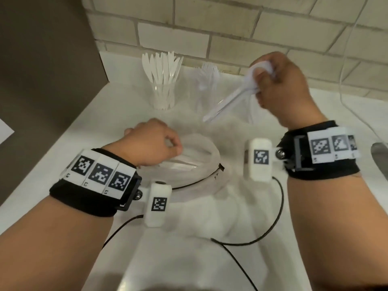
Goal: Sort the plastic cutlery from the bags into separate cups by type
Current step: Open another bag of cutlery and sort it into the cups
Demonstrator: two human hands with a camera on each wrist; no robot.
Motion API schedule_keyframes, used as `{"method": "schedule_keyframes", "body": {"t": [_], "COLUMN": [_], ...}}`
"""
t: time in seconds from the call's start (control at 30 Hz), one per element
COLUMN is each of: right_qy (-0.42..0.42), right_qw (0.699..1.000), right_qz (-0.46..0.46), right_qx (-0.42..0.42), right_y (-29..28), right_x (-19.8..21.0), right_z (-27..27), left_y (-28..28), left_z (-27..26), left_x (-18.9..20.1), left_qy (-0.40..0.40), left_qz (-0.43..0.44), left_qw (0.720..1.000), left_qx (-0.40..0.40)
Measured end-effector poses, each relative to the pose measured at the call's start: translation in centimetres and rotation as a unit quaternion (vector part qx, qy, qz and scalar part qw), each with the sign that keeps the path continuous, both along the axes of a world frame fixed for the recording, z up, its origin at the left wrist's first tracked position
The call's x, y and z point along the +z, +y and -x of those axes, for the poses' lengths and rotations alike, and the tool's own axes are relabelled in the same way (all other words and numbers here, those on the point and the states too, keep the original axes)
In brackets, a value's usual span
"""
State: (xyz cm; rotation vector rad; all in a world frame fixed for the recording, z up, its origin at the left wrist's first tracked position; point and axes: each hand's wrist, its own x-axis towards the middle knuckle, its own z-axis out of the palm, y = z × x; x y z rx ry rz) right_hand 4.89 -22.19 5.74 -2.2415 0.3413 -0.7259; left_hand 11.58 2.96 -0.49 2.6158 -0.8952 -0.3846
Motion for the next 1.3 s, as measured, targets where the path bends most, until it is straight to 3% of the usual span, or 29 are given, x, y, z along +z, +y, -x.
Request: {"method": "schedule_keyframes", "body": {"t": [0.07, 0.23, 0.43, 0.57, 0.7, 0.83, 0.93, 1.07, 1.2, 1.3], "right_qy": [-0.022, -0.056, 0.065, 0.189, 0.32, 0.309, 0.249, 0.197, 0.176, 0.214], "right_qw": [0.995, 0.97, 0.94, 0.937, 0.914, 0.931, 0.958, 0.972, 0.975, 0.952], "right_qz": [0.08, 0.164, 0.259, 0.235, 0.212, 0.171, 0.118, 0.111, 0.127, 0.108], "right_qx": [-0.058, -0.168, -0.215, -0.173, -0.134, -0.095, -0.081, -0.064, 0.057, 0.187], "right_y": [-1.5, -4.9, -6.9, -7.3, -7.4, -7.8, -7.9, -6.6, -0.6, 5.1], "right_x": [1.5, 2.7, 0.1, -2.5, -4.5, -4.5, -2.8, -0.4, 0.4, -0.8], "right_z": [0.0, -1.1, -4.0, -5.8, -6.2, -6.0, -4.9, -2.7, -1.0, 0.4], "left_y": [-0.4, -2.1, -2.6, -2.3, -2.1, -2.0, -1.8, -0.6, 0.5, 1.0], "left_z": [0.1, 0.9, 1.4, 1.4, 1.3, 1.3, 1.2, 0.7, 0.4, 0.5], "left_x": [-0.8, -1.7, -2.0, -2.1, -2.3, -2.5, -2.7, -2.8, -2.5, -2.3], "left_qy": [0.019, -0.012, 0.001, 0.015, 0.023, 0.023, 0.023, 0.036, 0.033, 0.031], "left_qz": [-0.083, -0.041, -0.022, -0.016, -0.017, -0.015, -0.008, 0.022, 0.037, 0.023], "left_qw": [0.996, 0.998, 0.999, 0.999, 0.999, 0.999, 0.999, 0.998, 0.998, 0.999], "left_qx": [-0.015, -0.044, -0.048, -0.045, -0.043, -0.041, -0.041, -0.038, -0.036, -0.032]}}
